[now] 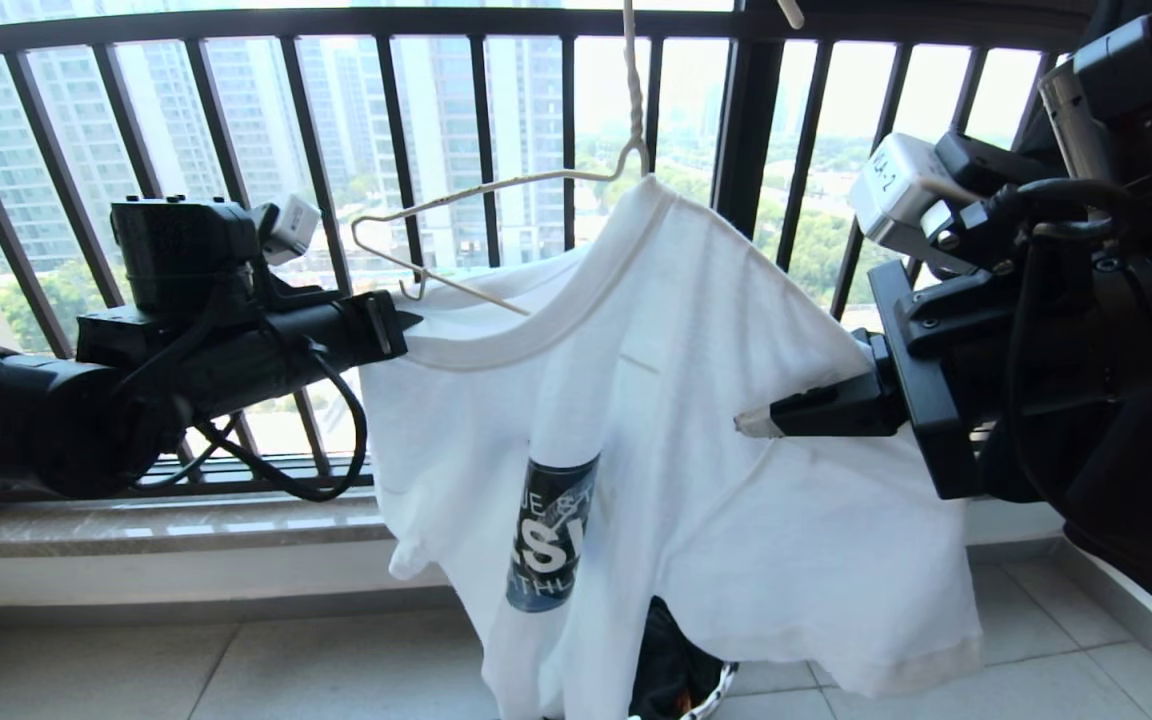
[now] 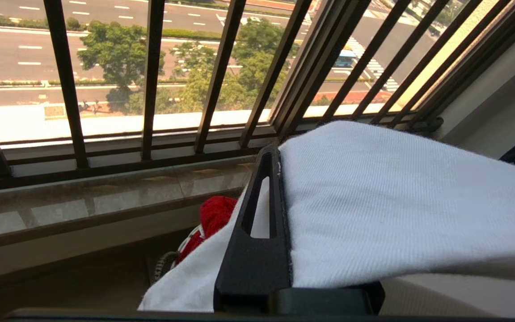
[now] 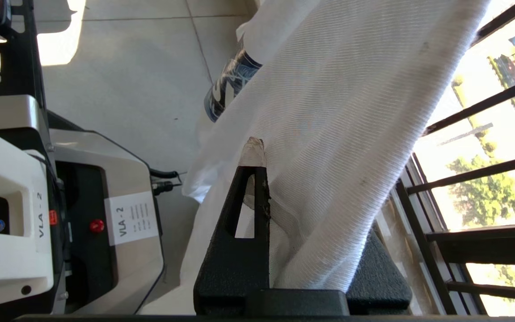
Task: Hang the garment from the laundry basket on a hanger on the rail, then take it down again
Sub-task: Hang the clothes on the clothes rack
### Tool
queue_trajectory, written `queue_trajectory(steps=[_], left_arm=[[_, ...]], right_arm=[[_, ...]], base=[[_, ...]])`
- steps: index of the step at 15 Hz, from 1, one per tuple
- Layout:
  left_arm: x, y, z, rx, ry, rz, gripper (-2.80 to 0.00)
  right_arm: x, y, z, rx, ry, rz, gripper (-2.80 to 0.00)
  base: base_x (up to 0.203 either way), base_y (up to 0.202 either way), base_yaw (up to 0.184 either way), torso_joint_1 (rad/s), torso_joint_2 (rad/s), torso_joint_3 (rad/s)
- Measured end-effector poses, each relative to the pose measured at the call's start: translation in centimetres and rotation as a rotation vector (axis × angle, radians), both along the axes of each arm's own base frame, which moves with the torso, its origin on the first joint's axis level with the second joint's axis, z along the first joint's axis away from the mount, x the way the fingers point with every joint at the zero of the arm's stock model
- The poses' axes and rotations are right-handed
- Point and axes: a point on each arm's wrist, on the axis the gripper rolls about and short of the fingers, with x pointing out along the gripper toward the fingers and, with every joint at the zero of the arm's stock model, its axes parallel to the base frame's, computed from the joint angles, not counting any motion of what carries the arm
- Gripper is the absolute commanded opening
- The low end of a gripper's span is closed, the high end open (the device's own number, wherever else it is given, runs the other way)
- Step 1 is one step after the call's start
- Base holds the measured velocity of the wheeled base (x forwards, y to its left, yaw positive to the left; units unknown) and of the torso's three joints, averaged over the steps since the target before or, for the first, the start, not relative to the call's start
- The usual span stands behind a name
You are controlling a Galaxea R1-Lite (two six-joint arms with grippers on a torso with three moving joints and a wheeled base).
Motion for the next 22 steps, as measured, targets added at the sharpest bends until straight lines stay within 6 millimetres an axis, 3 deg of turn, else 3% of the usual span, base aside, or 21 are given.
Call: queue_trajectory(steps=[11,22], left_arm=[[0.4,2.5,0.8,-0.127,0.037,-0.064,-2.80],[0.6,4.2,2.3,-0.152,0.067,-0.009,-2.80]], right_arm=[[0.3,-0.4,-0.6,-0.012,0.004,-0.015,-2.80],[2.7,0.4,-3.9,-0.079,0.107,-0.030,-2.80]], base=[[0.000,0.000,0.000,0.000,0.00,0.000],[0.000,0.000,0.000,0.000,0.00,0.000]])
